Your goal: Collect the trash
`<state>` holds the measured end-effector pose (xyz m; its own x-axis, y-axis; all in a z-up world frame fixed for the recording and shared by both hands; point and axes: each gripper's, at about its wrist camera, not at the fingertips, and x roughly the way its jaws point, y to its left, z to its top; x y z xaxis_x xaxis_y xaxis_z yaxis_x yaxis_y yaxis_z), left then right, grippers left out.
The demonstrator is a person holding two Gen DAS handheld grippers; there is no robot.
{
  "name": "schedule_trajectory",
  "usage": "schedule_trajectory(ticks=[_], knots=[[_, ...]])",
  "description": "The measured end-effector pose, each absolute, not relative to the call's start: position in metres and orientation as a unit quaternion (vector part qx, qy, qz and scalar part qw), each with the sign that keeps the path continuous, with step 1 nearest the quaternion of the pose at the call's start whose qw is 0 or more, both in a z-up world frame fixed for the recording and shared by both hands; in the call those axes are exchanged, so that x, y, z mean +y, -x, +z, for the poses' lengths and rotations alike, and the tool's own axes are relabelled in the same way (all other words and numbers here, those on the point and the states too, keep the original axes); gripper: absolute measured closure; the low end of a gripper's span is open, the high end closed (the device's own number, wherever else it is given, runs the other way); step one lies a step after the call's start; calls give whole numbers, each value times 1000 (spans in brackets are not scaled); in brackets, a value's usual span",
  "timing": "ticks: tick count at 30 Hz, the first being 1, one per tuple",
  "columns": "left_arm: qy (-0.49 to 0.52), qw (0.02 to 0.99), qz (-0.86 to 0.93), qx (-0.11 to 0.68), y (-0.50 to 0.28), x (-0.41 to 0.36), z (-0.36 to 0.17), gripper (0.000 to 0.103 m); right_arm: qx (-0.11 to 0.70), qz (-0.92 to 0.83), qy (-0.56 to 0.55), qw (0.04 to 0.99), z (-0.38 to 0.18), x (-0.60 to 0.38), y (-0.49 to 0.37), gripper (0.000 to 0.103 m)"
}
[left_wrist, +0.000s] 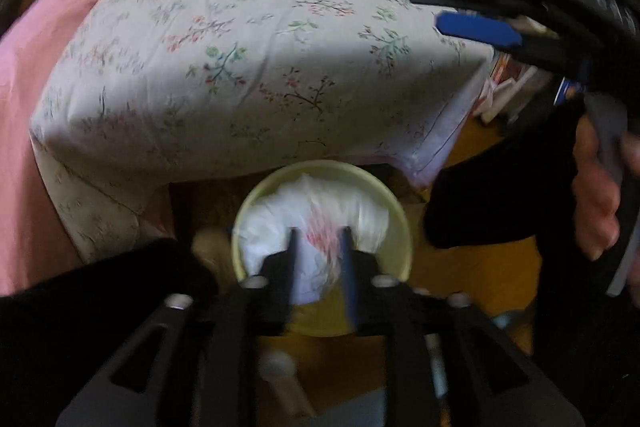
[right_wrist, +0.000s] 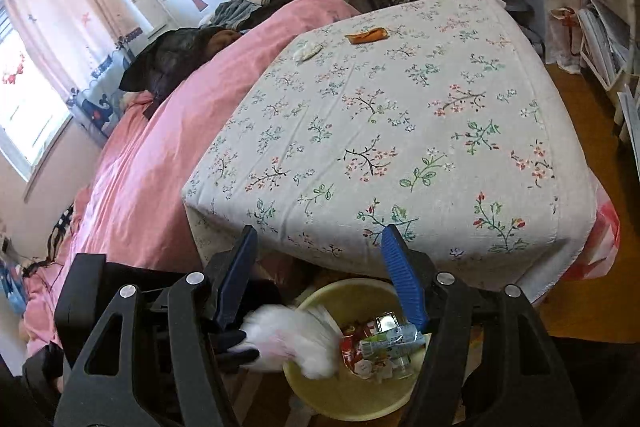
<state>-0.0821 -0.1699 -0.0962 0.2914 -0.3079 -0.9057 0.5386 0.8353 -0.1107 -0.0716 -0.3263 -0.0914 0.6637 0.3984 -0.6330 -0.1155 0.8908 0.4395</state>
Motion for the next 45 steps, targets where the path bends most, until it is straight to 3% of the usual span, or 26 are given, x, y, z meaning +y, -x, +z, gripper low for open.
schedule_trajectory(ticks=[1,12,16,18,28,45], knots=[[-112,804,-265,521,83,-171,-92,44,384,143,-183,894,-92,-326,71,41],[-125,883,-201,405,90,-164,-64,20,387,120,-168,898,-97,-328,67,41],[-110,900,-176,384,84,-155,-54,17,388,116,-156,901,-98,-325,67,38],[-101,904,-164,381,81,-150,-51,16,387,114,-150,903,-98,-323,67,28],[-29,909,-130,394,71,-128,-53,15,384,119,-125,907,-98,-314,67,28],[-24,908,-128,398,67,-126,-54,14,389,121,-115,906,-102,-309,66,28]])
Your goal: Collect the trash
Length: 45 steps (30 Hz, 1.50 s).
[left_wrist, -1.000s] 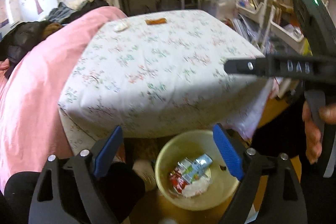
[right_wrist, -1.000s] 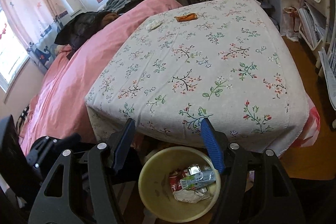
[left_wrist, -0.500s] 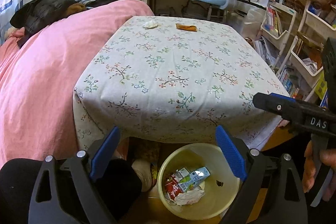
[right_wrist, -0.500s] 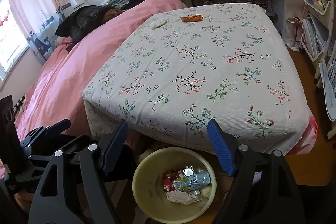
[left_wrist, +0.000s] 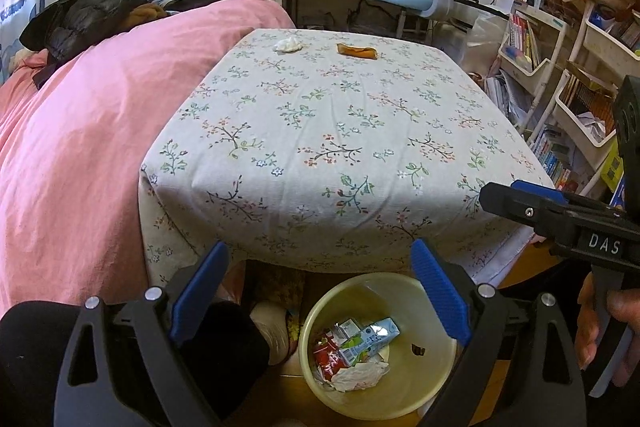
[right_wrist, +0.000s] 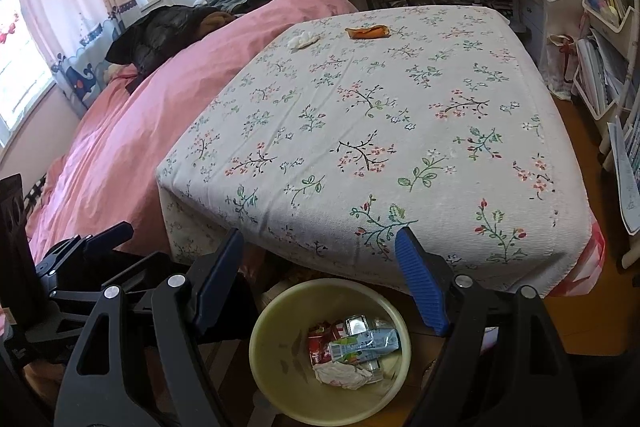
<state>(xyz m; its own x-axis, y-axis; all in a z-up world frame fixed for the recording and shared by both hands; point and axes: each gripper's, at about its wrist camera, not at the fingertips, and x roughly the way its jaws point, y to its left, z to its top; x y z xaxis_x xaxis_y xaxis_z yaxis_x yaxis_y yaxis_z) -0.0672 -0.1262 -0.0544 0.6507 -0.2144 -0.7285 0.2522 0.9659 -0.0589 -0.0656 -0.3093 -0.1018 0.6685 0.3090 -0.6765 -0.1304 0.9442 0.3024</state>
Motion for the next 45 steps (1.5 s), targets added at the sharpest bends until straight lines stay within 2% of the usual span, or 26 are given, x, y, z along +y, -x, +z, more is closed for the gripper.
schedule_trajectory(ticks=[34,45], knots=[[-16,910,-129,393,65,-122,-50,14,385,122,-117,907,-100,-309,65,28],[13,931,-117,345,13,-107,-12,12,352,126,-109,921,-56,-329,10,28]])
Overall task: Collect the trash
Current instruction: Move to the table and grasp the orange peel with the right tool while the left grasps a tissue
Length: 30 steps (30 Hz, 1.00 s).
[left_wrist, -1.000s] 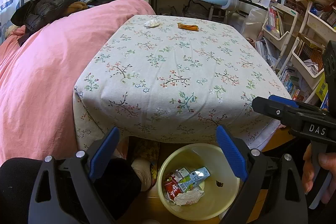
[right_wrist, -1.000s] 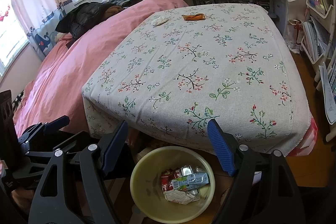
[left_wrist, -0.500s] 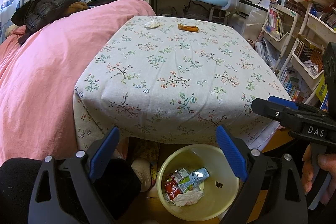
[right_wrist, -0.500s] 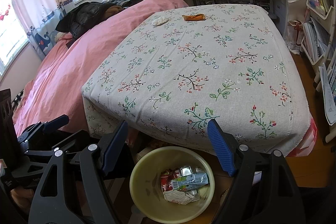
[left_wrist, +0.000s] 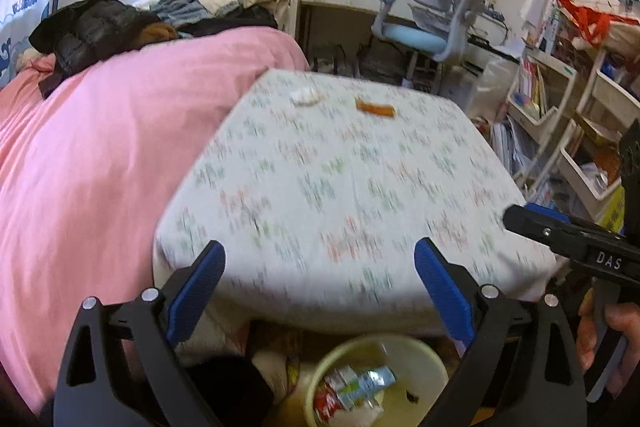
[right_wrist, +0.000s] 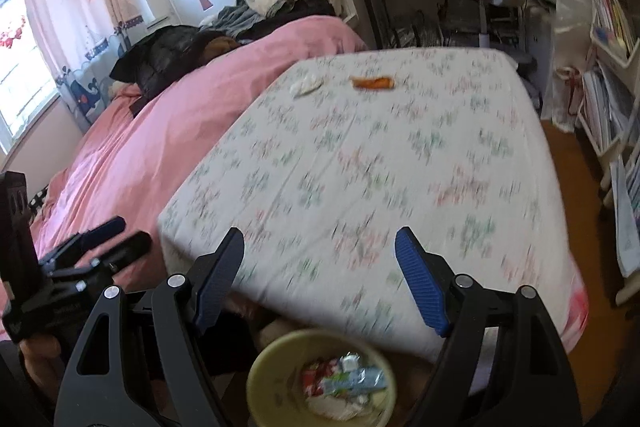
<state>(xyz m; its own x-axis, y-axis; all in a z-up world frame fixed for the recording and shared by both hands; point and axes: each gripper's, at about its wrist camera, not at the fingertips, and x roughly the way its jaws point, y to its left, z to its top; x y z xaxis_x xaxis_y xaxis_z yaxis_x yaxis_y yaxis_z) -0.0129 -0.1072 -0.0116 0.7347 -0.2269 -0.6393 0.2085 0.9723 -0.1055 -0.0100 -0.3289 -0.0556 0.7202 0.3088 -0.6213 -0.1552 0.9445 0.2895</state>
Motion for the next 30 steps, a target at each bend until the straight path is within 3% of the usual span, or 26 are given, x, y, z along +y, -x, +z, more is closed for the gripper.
schedule_trajectory(ticks=[12,30], knots=[[-23,937,-106,332,-110,-124,-6,12,357,129,-43,924,-46,-344,-130,28],[-55,917,-144,368,-279,-151,-38,12,389,166,42,905,-97,-338,-308,19]])
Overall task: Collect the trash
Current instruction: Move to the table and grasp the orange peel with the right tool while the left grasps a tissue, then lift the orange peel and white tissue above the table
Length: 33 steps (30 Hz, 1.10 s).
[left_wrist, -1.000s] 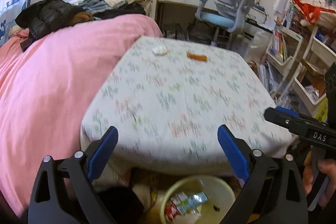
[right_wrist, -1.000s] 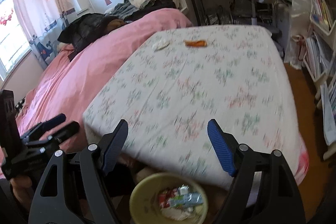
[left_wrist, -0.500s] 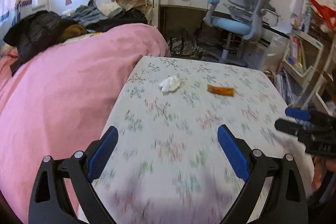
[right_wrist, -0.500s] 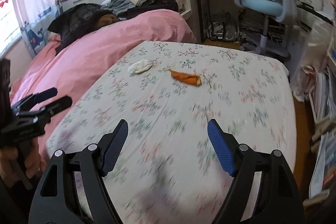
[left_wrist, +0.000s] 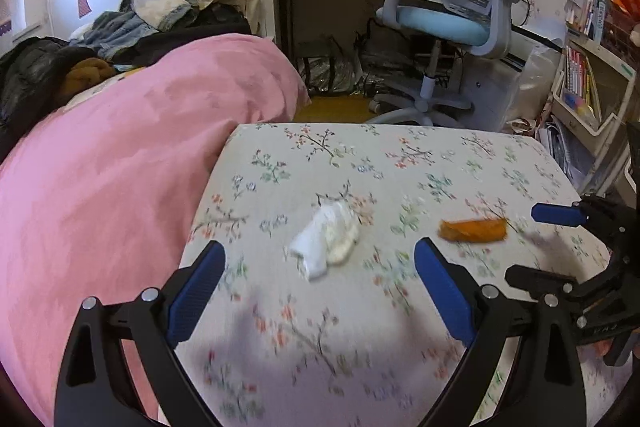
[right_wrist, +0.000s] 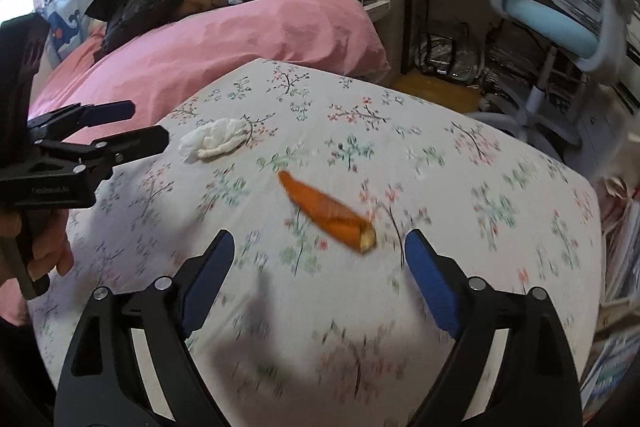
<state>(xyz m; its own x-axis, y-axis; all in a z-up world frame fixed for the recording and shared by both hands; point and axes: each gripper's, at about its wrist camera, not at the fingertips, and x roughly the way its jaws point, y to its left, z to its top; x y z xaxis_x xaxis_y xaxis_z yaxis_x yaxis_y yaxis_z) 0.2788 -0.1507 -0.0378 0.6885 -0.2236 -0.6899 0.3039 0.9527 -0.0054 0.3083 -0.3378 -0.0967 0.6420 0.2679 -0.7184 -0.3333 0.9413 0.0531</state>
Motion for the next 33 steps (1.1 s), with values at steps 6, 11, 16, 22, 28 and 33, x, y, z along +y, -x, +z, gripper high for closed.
schedule_trajectory(ticks=[6,11,16,22,28,33], knots=[[-52,905,-163,388,-303,-158,-47,12,395,180,58,899,-106,-328,-334,19],[-90,898,-162,399,-316,-175,-57,12,405,189,63,892,-114,-325,-346,21],[-99,881,-162,433,-326,-179,-72,49,410,196,78,887,-118,-322,-350,47],[-86,877,-173,440,-320,-176,-68,80,420,187,62,886,-117,-334,-346,85],[-73,879,-189,432,-288,-176,-51,81,427,185,22,885,-108,-350,-312,86],[-64,889,-203,405,-245,-179,-27,81,401,187,-38,896,-80,-370,-271,86]])
